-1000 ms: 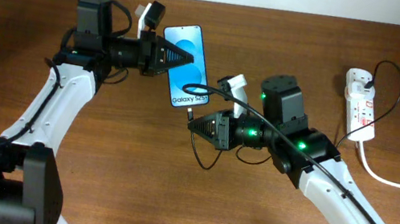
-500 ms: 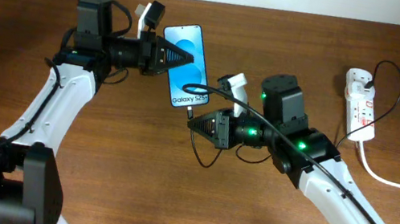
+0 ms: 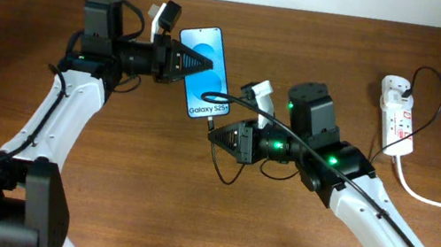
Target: Plug charger to phone and switch on socket
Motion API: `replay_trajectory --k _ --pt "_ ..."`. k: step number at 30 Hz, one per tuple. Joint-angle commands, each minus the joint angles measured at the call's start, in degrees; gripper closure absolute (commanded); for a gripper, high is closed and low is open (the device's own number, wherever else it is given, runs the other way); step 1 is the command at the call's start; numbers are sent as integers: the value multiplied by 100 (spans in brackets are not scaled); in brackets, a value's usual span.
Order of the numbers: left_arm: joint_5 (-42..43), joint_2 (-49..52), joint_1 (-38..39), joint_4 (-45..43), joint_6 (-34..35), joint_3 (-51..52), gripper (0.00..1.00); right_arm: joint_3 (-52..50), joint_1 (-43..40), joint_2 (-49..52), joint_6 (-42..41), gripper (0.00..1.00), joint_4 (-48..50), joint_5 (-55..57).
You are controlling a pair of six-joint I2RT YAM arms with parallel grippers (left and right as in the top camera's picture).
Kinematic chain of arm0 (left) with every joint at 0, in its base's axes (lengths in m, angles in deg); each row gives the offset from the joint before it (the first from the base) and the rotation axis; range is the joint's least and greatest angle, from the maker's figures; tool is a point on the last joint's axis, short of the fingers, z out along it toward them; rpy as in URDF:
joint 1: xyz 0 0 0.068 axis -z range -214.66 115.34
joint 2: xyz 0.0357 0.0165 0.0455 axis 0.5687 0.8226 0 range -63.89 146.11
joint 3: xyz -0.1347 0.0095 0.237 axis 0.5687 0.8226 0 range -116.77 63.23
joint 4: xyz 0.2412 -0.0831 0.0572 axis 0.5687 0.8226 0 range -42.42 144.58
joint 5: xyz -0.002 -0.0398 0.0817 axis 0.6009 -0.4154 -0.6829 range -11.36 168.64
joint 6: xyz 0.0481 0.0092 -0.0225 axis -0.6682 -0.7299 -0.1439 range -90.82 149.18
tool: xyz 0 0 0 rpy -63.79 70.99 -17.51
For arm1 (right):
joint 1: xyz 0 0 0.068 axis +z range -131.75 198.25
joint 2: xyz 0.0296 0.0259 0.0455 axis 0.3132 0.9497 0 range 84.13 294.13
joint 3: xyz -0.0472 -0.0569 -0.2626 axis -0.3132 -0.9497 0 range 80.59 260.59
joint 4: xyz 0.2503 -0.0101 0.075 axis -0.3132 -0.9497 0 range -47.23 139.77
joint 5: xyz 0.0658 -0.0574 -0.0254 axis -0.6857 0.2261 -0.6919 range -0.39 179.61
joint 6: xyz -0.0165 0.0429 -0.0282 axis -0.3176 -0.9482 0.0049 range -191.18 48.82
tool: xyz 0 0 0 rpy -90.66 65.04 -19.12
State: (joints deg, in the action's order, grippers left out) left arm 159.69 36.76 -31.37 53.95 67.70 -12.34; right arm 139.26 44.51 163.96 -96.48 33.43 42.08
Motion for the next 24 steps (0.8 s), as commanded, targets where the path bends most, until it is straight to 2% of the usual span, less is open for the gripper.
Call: replay_trajectory --k 1,10,24 --pt "205 -24 -31 -31 -238 -22 100 4 31 -35 37 96 79 15" --pt "-205 -24 -35 -31 -236 -22 100 4 31 -35 37 96 52 -48" --pt "-114 -24 -120 61 -229 -22 100 4 31 -35 39 96 -31 -20"
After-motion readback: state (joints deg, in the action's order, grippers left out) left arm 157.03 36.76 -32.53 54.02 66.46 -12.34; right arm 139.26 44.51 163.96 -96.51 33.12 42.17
